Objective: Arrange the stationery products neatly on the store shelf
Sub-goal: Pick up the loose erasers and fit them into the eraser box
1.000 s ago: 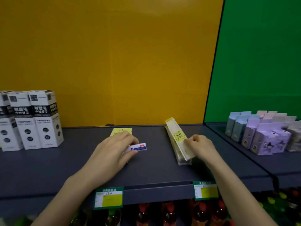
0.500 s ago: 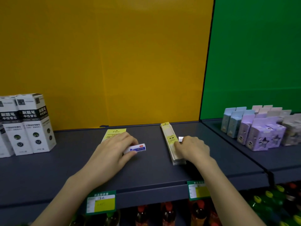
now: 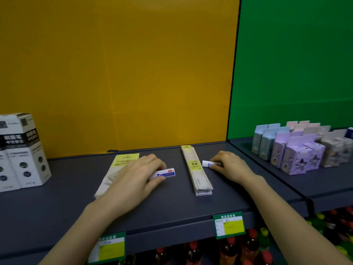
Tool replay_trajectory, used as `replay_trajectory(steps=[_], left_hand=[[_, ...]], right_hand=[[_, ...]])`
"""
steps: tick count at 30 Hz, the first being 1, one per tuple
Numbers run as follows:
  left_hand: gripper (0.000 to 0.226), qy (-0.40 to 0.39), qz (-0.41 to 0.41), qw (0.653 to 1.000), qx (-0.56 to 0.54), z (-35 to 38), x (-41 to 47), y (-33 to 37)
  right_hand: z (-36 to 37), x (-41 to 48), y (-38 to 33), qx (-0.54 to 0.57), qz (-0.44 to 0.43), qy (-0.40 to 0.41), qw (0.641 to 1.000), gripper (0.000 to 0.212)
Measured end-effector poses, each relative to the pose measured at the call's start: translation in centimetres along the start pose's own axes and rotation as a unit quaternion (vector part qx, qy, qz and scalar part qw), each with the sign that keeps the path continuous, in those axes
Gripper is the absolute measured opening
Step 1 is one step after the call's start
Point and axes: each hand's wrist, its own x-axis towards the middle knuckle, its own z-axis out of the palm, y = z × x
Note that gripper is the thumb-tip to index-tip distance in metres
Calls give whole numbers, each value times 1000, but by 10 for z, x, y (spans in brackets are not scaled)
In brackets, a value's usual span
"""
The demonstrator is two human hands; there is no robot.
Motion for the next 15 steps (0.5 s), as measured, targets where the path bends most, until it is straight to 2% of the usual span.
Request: replay_trajectory(steps=[3,7,13,15], left_hand=[[33,0,12,1000,-10,8,10,6],[40,-8,44,999,-24,20,29,29],[36,-9,109,993,-44,43,77,96],[36,-13,129,990,-49,56,96,126]], right_hand=[[-5,-9,5,-15,-9,0,1000,31],[-17,-43,23,-7,-7,52,999,31],[-62,-108,79,19,30,129,991,10],[-76,-129,108,9,49,137,989,12]])
